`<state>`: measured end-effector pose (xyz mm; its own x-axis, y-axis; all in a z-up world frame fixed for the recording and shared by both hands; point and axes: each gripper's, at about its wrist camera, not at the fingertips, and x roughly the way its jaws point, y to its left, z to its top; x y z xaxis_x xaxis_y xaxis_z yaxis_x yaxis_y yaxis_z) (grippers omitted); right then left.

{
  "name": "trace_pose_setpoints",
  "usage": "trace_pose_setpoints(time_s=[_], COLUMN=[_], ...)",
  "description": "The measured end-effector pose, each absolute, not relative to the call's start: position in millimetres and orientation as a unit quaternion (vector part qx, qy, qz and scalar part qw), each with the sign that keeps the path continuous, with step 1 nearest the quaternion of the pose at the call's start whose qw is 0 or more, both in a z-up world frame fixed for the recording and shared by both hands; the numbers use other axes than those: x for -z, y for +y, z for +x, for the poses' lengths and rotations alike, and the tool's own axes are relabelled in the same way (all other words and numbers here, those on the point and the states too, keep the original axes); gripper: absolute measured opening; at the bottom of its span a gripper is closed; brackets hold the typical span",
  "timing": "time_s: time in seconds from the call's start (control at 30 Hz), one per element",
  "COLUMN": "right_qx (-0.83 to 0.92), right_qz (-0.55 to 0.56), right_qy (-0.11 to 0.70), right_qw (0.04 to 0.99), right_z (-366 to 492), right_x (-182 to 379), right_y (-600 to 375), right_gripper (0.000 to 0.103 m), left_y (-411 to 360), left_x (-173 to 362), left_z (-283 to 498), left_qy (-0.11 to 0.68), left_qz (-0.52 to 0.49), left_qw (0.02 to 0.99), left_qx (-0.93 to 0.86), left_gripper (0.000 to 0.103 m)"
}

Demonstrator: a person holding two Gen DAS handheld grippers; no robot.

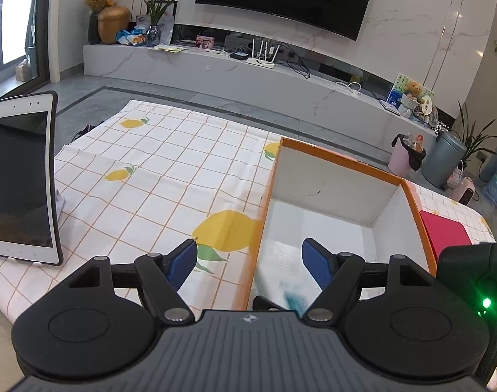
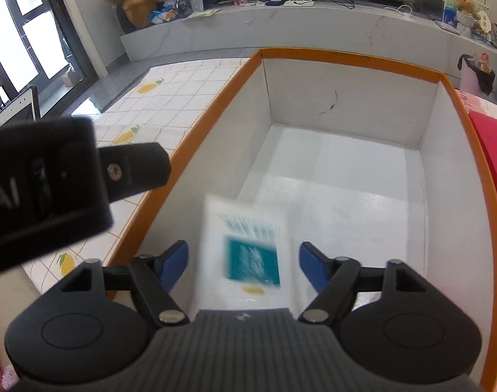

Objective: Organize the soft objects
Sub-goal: 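Lower the white packet into the orange box and open the right tool, then move both tools back from the box toward the toy pile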

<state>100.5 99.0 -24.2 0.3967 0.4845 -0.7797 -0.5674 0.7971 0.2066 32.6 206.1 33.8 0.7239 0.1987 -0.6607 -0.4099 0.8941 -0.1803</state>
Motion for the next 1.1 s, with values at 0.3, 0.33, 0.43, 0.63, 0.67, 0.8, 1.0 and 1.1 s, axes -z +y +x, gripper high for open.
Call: trace_pose_setpoints(time_s=[0.3, 0.33, 0.43, 0.63, 0.67, 0.8, 1.0, 1.1], right_qx=[-0.336, -0.337, -0.338, -0.339, -0.339, -0.339, -0.336, -0.332], right_qz=[-0.063, -0.064, -0.062, -0.062, -0.06, -0.055, -0.049, -0.047], right_qy=[0.436, 0.434, 0.432, 0.428, 0.426, 0.418, 0.4, 0.392], right_qw=[0.832, 0.833, 0.834, 0.835, 0.837, 0.841, 0.851, 0.857], right_z=[101, 102, 100, 100, 99, 95, 89, 88], right_x=[20, 18, 17, 15, 13, 6, -10, -19], right_y=[100, 100, 96, 91, 90, 82, 67, 55], right_gripper=[0.096, 0.097, 0.098, 0.099, 0.099, 0.099, 0.099, 0.099], left_y=[206, 206, 206, 203, 202, 199, 190, 184], left_x=[-35, -35, -36, -39, -39, -43, -60, -70], left_z=[31, 31, 31, 30, 30, 31, 23, 21], left_qy=[0.329, 0.329, 0.328, 0.326, 0.326, 0.325, 0.305, 0.298], left_qz=[-0.155, -0.155, -0.155, -0.15, -0.149, -0.145, -0.14, -0.141], left_qw=[0.915, 0.916, 0.916, 0.917, 0.917, 0.918, 0.924, 0.926], left_qx=[-0.172, -0.172, -0.173, -0.176, -0.176, -0.176, -0.182, -0.184], left_gripper=[0.086, 0.086, 0.086, 0.086, 0.086, 0.086, 0.086, 0.086])
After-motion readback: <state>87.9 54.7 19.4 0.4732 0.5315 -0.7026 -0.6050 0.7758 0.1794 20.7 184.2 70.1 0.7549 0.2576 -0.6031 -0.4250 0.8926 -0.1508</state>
